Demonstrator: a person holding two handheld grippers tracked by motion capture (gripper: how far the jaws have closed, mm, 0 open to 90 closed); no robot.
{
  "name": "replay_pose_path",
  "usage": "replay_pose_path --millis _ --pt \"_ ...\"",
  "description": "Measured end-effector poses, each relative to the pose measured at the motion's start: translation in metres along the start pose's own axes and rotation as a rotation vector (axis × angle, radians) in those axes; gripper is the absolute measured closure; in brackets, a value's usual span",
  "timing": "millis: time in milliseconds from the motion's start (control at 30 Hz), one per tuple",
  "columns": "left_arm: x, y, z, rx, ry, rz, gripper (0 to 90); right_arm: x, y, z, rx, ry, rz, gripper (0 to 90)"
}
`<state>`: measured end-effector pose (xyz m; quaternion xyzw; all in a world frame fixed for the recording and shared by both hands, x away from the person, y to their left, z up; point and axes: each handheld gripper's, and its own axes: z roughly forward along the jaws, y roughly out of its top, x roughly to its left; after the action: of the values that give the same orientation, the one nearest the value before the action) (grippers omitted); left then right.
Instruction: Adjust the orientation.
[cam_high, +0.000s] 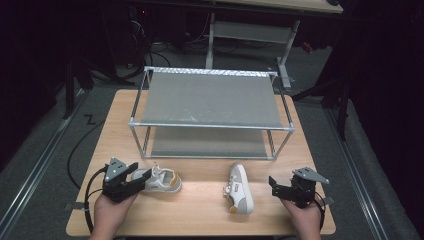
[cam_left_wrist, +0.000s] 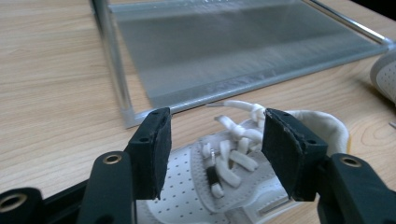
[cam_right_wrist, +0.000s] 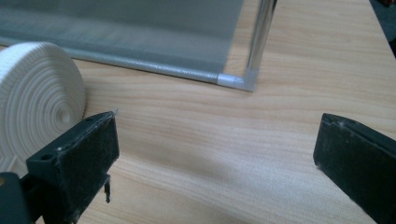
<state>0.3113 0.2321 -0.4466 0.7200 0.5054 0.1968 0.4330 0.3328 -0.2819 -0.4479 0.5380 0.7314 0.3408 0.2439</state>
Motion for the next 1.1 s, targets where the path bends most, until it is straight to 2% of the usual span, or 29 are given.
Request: replay_pose_path --millis 100,233,400,767,833,867,900,967,1000,1033,1067,1100 --pt "-0.003 0.001 0.002 0.004 -0.003 0.006 42.3 -0.002 -0.003 0.001 0.019 0.002 0.003 0.7" --pt "-0.004 0.000 0.002 0.012 -0.002 0.008 41.5 -0.005 -0.003 0.000 0.016 0.008 0.018 1.3" --pt "-0.005 0.001 0.001 0.017 0.009 0.018 41.3 -0.002 -0.002 0.001 0.018 0.017 0.018 2.1" --pt "-0.007 0.002 0.002 0.022 0.006 0.023 41.3 -0.001 -0.003 0.003 0.029 0.033 0.012 3.1" --pt "-0.008 0.002 0.000 0.019 0.027 0.036 41.8 -0.001 -0.004 0.004 0.031 0.037 0.011 3.3" --pt "-0.008 0.003 -0.001 0.016 0.050 0.045 45.2 0.000 -0.004 0.004 0.032 0.038 0.012 3.5" --pt "-0.007 0.003 -0.002 0.015 0.092 0.054 54.4 0.000 -0.004 0.004 0.034 0.038 0.012 3.7" --pt "0.000 0.004 -0.008 0.033 0.107 0.018 79.8 0.000 -0.004 0.004 0.036 0.039 0.010 3.9" --pt "0.002 0.003 -0.010 0.061 0.147 0.002 89.0 0.000 -0.004 0.004 0.038 0.039 0.013 4.1" --pt "0.005 0.001 -0.013 0.089 0.171 -0.031 89.9 0.000 -0.005 0.004 0.038 0.039 0.012 4.2" --pt "0.008 -0.003 -0.015 0.123 0.165 -0.076 90.0 0.000 -0.005 0.004 0.039 0.038 0.016 4.4" --pt "0.008 -0.003 -0.015 0.123 0.165 -0.076 90.0 0.000 -0.006 0.003 0.041 0.036 0.028 5.1"
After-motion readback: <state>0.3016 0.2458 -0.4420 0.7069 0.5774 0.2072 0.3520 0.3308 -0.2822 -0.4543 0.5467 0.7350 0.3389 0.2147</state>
